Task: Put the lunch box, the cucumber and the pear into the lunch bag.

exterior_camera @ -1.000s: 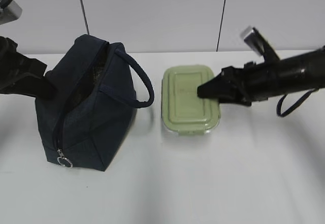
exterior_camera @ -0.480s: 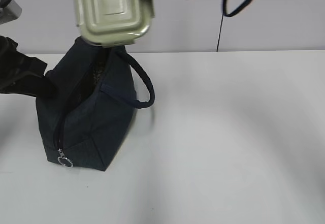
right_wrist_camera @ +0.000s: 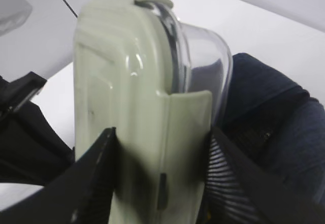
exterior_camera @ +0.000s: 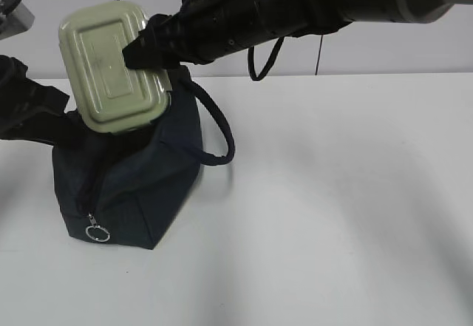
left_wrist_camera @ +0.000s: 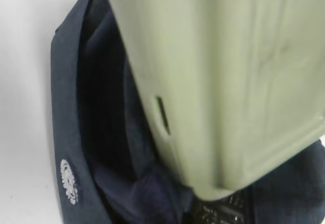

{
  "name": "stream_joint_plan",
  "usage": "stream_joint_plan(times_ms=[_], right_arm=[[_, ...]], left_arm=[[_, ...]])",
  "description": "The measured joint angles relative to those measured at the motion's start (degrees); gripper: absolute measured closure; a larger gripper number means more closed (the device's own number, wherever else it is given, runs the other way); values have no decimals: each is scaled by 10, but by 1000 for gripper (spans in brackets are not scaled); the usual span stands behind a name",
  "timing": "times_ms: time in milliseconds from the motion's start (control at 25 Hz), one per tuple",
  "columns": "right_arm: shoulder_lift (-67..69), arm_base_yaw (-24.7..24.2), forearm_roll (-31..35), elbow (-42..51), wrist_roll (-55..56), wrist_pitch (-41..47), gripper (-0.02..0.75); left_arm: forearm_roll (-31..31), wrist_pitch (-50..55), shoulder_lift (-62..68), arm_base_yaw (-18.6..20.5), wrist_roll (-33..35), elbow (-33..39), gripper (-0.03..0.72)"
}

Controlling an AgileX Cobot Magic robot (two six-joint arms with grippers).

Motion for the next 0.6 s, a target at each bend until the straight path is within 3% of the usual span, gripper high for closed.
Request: stream_joint_plan(times_ms=[120,200,600], right_arm=[[0,0,-188,-3,120,14,373],[2,1,-266,-3,172,32,373],[37,33,-330,-11,270,16,373]], left_arm=[[-3,-5,-1,0,0,0,704],[-6,-5,-1,0,0,0,704],[-13,-14,-1,0,0,0,704]])
